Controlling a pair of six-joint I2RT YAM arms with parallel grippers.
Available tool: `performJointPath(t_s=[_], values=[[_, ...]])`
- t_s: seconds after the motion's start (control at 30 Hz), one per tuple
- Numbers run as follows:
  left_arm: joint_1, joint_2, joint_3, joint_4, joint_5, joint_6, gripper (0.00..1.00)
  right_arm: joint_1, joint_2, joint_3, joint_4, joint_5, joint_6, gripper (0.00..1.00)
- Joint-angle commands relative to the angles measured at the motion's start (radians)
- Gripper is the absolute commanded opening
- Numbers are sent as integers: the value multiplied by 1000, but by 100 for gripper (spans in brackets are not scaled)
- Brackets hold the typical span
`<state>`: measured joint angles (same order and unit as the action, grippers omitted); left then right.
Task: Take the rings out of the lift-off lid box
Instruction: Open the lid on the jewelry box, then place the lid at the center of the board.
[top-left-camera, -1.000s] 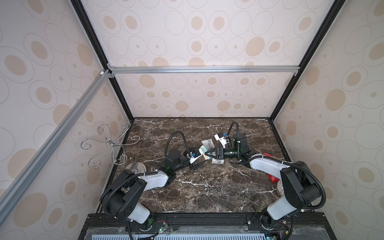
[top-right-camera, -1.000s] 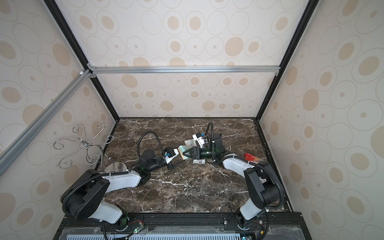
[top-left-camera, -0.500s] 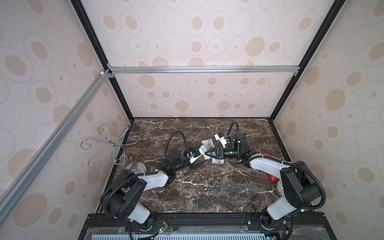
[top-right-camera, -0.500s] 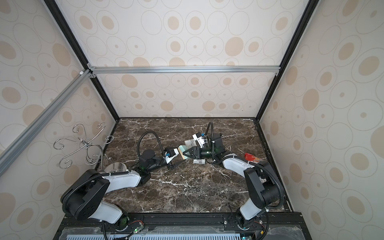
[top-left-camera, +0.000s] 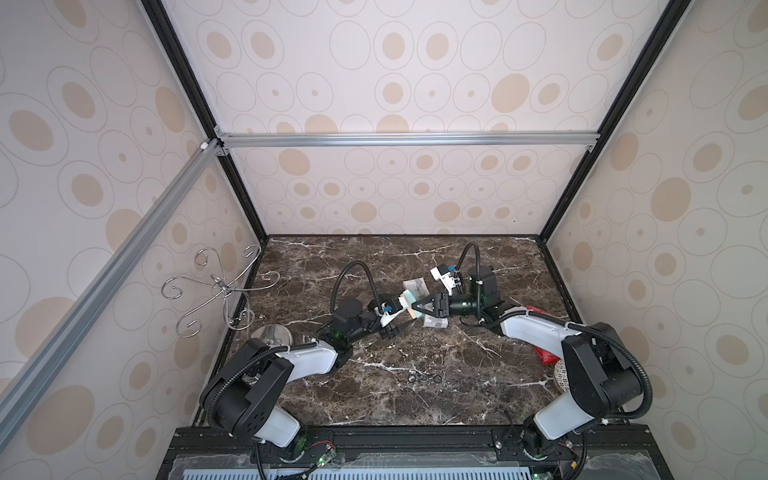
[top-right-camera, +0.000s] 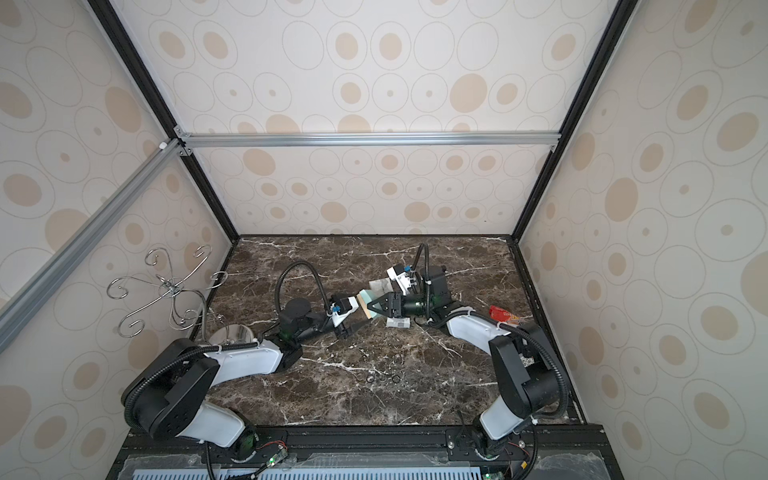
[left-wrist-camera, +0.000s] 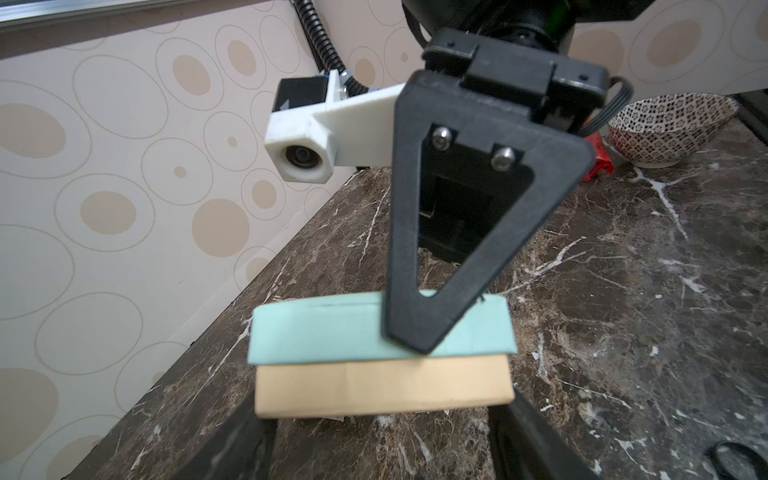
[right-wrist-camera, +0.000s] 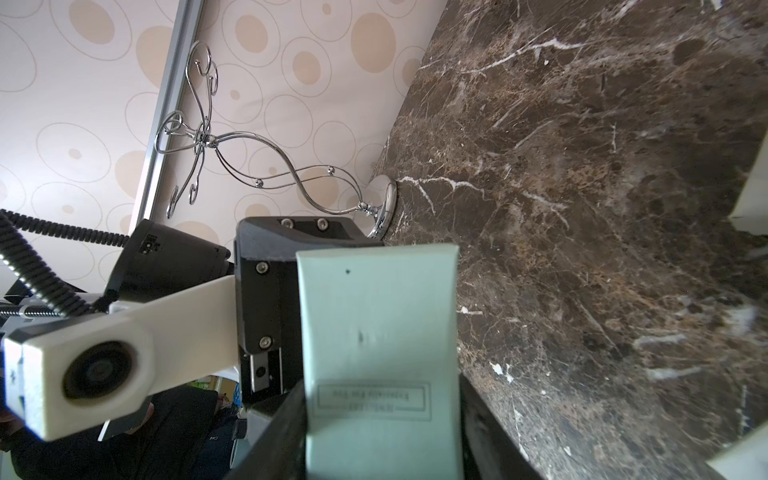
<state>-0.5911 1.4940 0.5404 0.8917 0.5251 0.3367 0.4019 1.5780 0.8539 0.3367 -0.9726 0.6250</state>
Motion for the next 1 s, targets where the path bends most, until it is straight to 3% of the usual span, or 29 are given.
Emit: performJointPath(t_s=[0.0,0.43,0.67,0.8,0.97], values=[[-3,-17,13,-26,7,2,56,-32,-39,18,12,3,-9,51],[-3,-36,-8,-27,-3,-2,56,-95,-104,12,-96,18,-74,51],[-3,-63,-41,0,17,-17,57,-102,-295,17,-609,356,-323,51],[-3,-70,-61,35,54,-45,57,-73,-381,-31,-771,532,-341,51],[-4,-68,-74,61,81,-71,57,52,-420,-92,-897,761,-301,51]])
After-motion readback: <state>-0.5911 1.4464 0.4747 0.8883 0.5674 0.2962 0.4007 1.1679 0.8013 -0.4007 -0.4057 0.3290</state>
